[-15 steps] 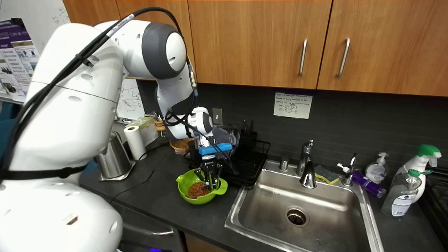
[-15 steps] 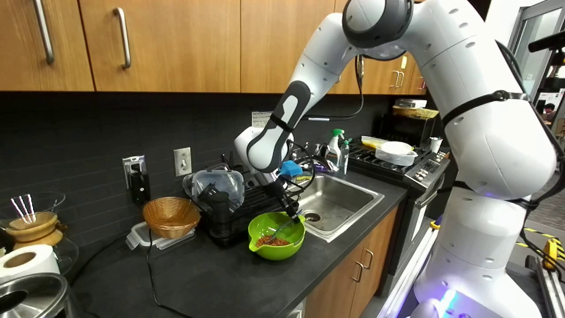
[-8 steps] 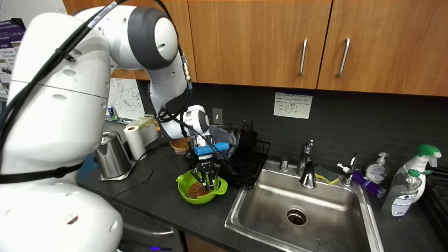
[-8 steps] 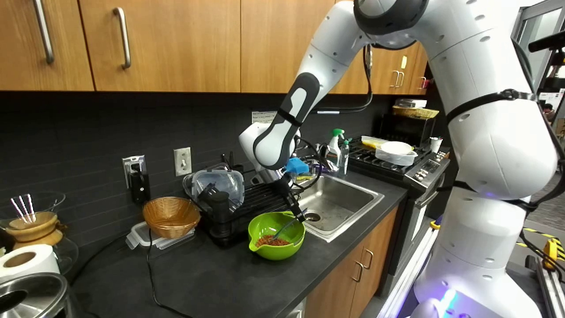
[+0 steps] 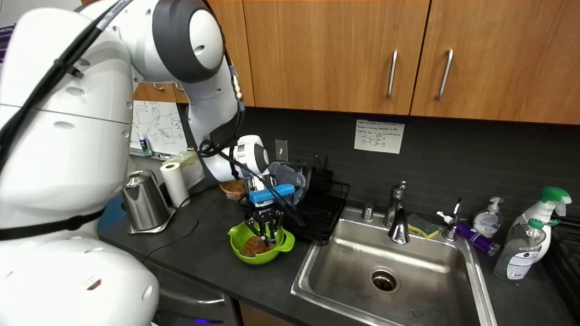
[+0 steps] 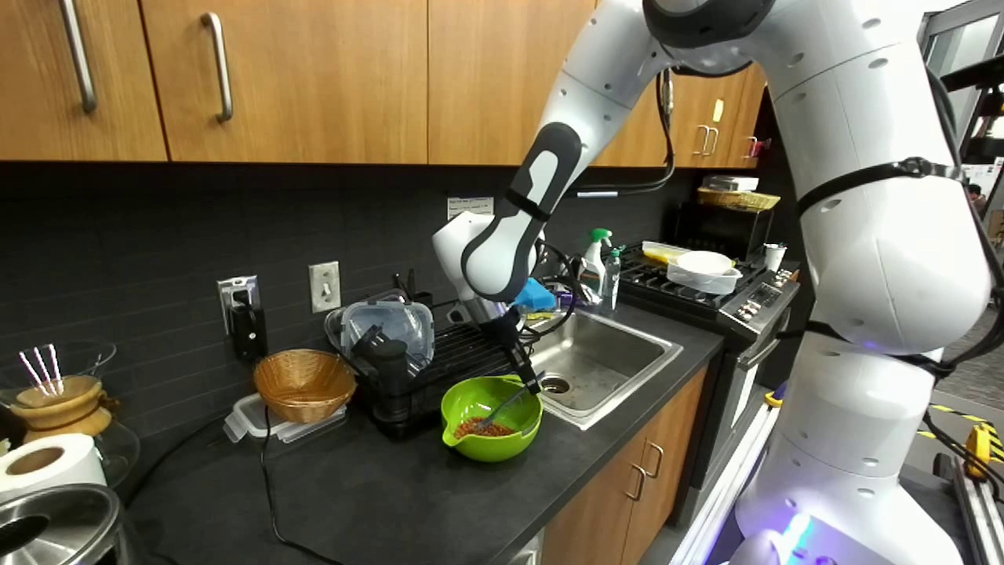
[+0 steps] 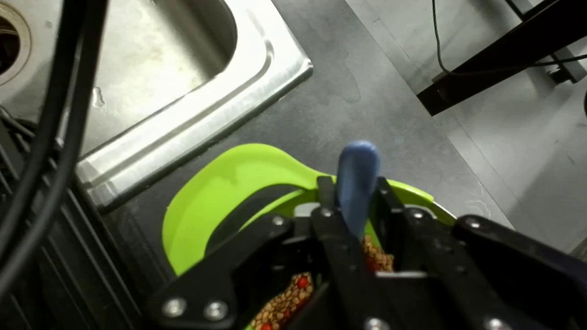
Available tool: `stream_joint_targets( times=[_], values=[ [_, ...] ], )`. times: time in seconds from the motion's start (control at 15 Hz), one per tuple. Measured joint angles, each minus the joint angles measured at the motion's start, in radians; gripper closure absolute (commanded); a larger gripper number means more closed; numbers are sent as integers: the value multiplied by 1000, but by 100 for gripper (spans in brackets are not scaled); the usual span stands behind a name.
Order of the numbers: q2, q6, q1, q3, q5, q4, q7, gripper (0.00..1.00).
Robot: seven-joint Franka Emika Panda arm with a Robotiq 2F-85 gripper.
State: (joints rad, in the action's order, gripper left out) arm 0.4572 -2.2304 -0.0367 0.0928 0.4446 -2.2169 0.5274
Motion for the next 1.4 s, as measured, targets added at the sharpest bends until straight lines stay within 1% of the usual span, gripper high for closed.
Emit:
stream_joint_targets(
  times=[0.07,0.2,0.4,0.47,0.67,0.8,1.0,1.13,1.27,1.4],
  values=[
    [-2,-10,0,-2,5,-5,-6,37],
    [-6,-25,0,-6,9,-13,-10,25],
    [-9,-46,0,-13,12,-25,-17,4],
    [-12,-57,0,-15,15,-30,-22,1],
    [-31,-136,0,-25,38,-68,-48,0],
    [-57,-256,0,-39,73,-122,-87,0],
    [-93,-502,0,-75,125,-228,-153,0],
    [-102,-643,0,-110,154,-292,-186,0],
    [-109,-724,2,-145,198,-339,-230,0],
    [-123,-777,22,-192,252,-381,-290,0]
  ],
)
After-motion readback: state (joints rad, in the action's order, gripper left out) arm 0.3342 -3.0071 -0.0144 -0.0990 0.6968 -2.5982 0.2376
